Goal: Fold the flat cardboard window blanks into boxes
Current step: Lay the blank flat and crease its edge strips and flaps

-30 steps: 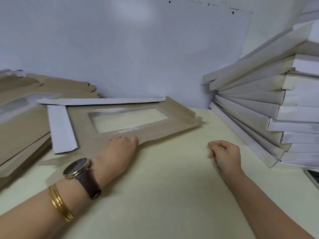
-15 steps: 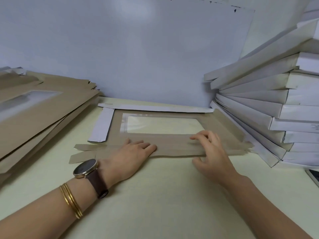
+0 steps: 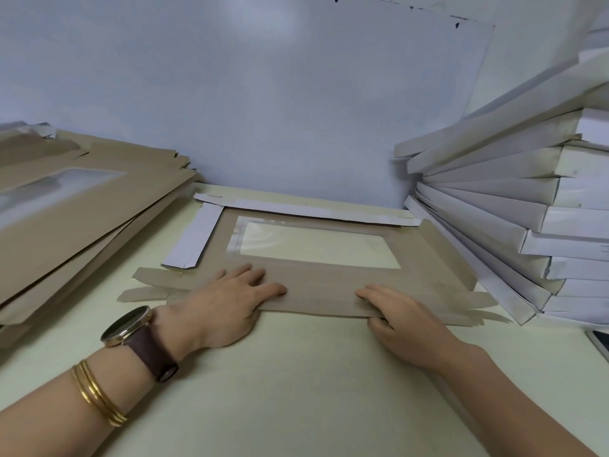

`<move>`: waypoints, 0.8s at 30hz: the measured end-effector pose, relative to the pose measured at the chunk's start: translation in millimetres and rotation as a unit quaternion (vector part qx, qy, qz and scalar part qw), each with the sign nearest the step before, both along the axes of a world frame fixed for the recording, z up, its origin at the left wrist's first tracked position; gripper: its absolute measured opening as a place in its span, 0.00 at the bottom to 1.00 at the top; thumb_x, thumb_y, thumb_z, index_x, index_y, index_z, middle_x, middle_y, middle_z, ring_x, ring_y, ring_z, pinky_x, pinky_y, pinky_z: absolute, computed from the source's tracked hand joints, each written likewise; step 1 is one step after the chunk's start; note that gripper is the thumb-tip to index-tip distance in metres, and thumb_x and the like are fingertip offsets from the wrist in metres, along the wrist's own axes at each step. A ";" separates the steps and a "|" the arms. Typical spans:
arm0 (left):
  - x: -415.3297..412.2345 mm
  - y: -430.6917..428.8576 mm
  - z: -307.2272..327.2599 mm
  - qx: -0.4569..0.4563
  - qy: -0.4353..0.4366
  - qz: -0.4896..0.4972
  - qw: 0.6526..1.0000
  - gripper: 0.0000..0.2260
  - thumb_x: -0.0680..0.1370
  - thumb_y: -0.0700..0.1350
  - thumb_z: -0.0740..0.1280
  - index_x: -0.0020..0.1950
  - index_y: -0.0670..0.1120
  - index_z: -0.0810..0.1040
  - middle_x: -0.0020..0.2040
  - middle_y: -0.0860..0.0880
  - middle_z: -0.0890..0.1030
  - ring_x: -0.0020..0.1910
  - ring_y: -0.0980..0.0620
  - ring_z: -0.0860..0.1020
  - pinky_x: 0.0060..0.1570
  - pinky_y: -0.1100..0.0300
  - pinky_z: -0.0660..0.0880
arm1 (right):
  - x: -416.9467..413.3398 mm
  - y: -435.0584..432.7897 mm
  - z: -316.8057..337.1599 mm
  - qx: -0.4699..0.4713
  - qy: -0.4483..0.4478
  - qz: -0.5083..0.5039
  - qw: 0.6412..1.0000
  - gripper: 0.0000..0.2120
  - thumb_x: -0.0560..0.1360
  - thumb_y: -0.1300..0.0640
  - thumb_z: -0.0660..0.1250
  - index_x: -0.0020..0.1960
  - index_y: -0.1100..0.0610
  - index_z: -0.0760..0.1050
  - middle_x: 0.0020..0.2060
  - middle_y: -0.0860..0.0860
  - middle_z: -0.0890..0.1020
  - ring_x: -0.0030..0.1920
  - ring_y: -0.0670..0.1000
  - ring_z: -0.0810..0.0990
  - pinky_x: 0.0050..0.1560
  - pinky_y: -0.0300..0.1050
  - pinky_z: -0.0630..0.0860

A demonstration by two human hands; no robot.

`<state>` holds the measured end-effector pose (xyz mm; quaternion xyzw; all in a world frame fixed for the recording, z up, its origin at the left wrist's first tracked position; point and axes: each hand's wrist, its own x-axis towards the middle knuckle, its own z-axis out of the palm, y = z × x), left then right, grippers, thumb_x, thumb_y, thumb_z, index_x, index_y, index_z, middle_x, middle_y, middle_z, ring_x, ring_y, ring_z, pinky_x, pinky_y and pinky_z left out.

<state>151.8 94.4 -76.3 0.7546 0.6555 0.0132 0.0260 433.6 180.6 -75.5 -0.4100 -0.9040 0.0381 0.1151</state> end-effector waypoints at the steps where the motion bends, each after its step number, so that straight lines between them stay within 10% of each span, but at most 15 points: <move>1: -1.2 -0.5 -0.3 0.003 0.002 0.005 1.000 0.22 0.81 0.47 0.52 0.74 0.62 0.55 0.74 0.49 0.60 0.76 0.48 0.54 0.73 0.50 0.56 | -0.1 -1.3 -0.6 0.009 -0.006 0.004 1.000 0.21 0.78 0.59 0.58 0.71 0.54 0.68 0.68 0.50 0.72 0.68 0.50 0.68 0.65 0.40 0.62; 18: -29.6 -7.4 5.5 -0.069 -0.016 0.147 0.987 0.40 0.71 0.75 0.51 0.78 0.57 0.49 0.67 0.45 0.61 0.73 0.46 0.54 0.72 0.52 0.55 | -3.1 -15.9 -4.9 0.038 -0.023 0.018 0.999 0.20 0.81 0.61 0.55 0.72 0.54 0.68 0.66 0.53 0.73 0.67 0.53 0.69 0.65 0.45 0.66; 24: -53.1 -11.0 16.5 -0.102 -0.054 0.189 0.975 0.58 0.51 0.81 0.56 0.77 0.60 0.47 0.56 0.46 0.65 0.60 0.44 0.63 0.57 0.54 0.63 | -2.7 -18.3 -4.5 0.036 -0.018 0.019 0.999 0.20 0.80 0.62 0.56 0.71 0.53 0.69 0.65 0.53 0.73 0.66 0.52 0.69 0.63 0.42 0.66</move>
